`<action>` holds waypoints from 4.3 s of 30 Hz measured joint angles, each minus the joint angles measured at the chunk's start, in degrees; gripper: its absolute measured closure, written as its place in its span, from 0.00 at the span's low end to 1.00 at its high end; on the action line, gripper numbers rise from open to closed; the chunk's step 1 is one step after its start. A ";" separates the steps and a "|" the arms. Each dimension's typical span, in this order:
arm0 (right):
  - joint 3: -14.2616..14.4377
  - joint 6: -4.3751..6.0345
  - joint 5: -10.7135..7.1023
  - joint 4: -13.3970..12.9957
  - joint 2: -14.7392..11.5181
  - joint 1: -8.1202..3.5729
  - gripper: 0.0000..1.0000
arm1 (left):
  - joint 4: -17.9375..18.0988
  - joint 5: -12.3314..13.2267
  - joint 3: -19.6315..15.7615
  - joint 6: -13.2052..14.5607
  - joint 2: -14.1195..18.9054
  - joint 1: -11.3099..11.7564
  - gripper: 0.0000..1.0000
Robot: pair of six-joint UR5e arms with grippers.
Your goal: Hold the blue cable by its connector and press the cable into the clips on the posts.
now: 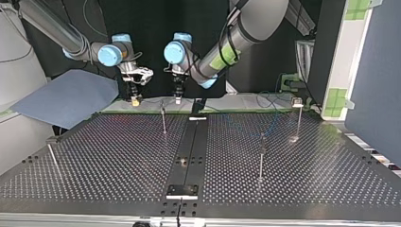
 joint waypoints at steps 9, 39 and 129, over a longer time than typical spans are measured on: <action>-0.58 0.68 -2.18 0.13 0.11 -0.97 1.00 | 0.09 0.32 0.04 -0.58 -1.63 0.25 0.99; -3.60 0.39 -11.99 0.25 4.89 -5.31 1.00 | -3.42 4.32 6.47 -2.39 -5.58 -0.06 0.99; -8.01 -5.23 -13.09 8.42 1.04 -7.39 1.00 | -15.55 6.83 12.75 0.79 -5.77 0.82 0.99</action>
